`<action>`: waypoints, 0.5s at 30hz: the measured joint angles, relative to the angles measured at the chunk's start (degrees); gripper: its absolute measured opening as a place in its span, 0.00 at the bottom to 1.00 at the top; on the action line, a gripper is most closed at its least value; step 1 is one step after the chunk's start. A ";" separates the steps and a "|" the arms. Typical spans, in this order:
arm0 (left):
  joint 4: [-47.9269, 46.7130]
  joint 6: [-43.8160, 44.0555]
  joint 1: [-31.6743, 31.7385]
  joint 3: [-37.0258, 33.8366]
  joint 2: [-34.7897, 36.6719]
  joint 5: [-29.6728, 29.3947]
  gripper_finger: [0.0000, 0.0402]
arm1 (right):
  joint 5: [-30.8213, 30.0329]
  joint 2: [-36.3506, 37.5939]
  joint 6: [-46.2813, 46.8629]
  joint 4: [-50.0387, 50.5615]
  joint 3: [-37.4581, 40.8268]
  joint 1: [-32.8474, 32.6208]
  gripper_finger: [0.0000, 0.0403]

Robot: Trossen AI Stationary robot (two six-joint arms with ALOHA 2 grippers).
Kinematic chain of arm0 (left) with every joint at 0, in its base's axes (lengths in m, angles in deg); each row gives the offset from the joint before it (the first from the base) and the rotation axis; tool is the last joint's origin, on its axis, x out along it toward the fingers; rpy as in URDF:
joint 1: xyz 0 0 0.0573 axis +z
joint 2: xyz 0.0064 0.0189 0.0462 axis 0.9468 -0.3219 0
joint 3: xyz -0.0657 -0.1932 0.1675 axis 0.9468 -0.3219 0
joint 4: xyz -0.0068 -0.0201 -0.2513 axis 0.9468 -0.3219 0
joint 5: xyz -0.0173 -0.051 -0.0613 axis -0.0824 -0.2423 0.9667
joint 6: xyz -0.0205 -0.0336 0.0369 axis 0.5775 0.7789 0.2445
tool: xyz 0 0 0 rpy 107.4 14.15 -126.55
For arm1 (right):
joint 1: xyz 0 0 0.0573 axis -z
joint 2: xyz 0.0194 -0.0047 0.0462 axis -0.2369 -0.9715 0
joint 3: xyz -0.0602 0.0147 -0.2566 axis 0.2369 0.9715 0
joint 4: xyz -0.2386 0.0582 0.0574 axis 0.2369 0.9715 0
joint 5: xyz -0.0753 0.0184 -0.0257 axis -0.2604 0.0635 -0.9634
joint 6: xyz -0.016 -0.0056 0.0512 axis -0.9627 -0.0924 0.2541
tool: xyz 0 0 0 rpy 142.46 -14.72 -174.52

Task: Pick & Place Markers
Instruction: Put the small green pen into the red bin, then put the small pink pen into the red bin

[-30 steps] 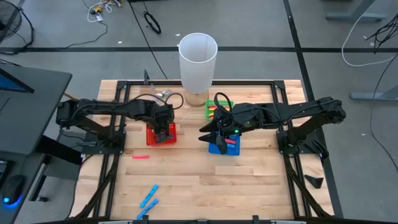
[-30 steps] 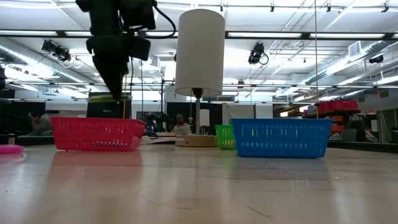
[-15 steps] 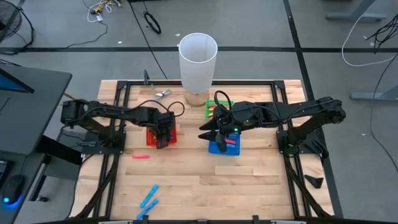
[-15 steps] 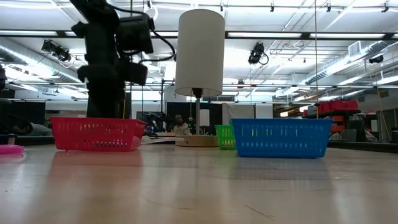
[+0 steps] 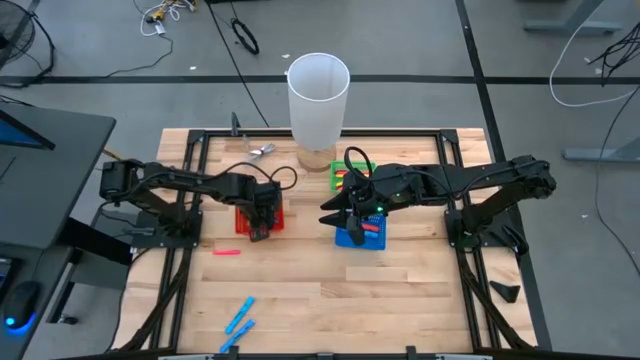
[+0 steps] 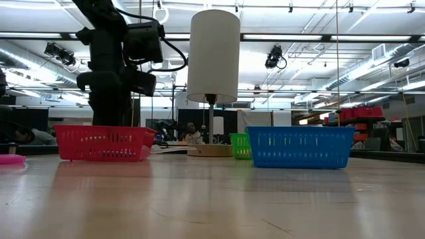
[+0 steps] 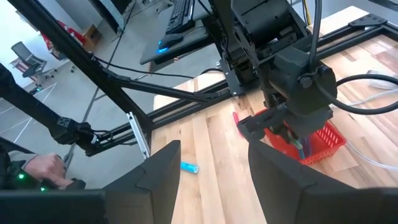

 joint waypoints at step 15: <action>-6.93 0.59 -0.29 4.97 -0.04 -0.02 0.53 | 0.02 -0.02 -0.83 0.02 0.00 0.09 0.47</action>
